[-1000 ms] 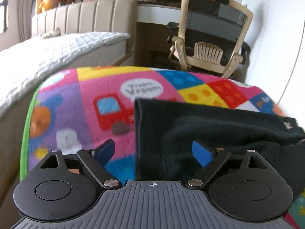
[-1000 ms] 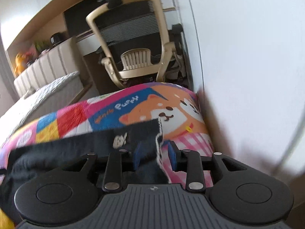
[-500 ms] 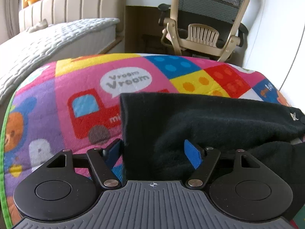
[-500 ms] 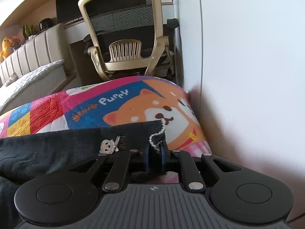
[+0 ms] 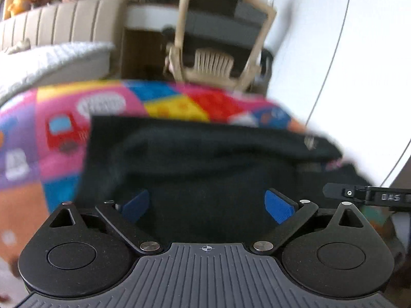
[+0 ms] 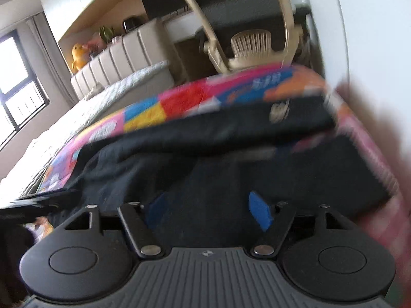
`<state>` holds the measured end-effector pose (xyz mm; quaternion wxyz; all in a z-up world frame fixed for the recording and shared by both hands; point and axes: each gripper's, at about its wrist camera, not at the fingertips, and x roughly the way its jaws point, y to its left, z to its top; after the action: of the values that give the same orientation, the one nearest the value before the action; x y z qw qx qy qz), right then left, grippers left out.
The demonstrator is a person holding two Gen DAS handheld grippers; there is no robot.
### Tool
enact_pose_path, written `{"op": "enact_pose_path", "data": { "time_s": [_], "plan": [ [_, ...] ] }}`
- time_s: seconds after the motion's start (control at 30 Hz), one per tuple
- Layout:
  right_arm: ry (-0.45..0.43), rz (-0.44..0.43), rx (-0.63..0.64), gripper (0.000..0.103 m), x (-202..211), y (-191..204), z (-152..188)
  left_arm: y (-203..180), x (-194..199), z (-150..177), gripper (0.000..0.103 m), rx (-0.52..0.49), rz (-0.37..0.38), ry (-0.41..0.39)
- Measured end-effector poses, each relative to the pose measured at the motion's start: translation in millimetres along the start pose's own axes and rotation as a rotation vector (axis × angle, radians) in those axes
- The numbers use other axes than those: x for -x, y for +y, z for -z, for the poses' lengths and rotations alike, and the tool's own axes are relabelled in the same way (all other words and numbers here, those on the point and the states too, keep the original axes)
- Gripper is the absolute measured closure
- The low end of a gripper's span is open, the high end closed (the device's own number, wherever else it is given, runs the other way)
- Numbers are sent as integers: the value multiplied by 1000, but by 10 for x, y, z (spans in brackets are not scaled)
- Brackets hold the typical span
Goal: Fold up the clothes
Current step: 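Release the black cloth from both grippers and lift them away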
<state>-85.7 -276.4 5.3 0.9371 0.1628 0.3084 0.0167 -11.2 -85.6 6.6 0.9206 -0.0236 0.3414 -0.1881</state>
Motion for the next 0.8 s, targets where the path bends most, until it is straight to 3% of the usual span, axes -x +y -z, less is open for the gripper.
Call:
{"op": "enact_pose_path", "data": {
  "time_s": [0.07, 0.13, 0.2, 0.23, 0.47, 0.8],
  "plan": [
    [-9, 21, 6, 23, 28, 22, 42, -46, -74, 104, 3, -48, -54, -4],
    [-24, 5, -16, 17, 49, -6, 65, -29, -50, 117, 3, -40, -54, -11],
    [-31, -39, -38, 2, 45, -36, 62, 26, -48, 114, 2, -3, -49, -23],
    [-29, -52, -40, 0, 33, -37, 54, 39, -43, 112, 1, 7, -49, -25],
    [-12, -8, 9, 0, 5, 69, 45, -145, -124, 122, 0, -74, -125, 10],
    [20, -49, 44, 0, -8, 32, 19, -156, -179, 93, 0, -110, -125, 48]
  ]
}}
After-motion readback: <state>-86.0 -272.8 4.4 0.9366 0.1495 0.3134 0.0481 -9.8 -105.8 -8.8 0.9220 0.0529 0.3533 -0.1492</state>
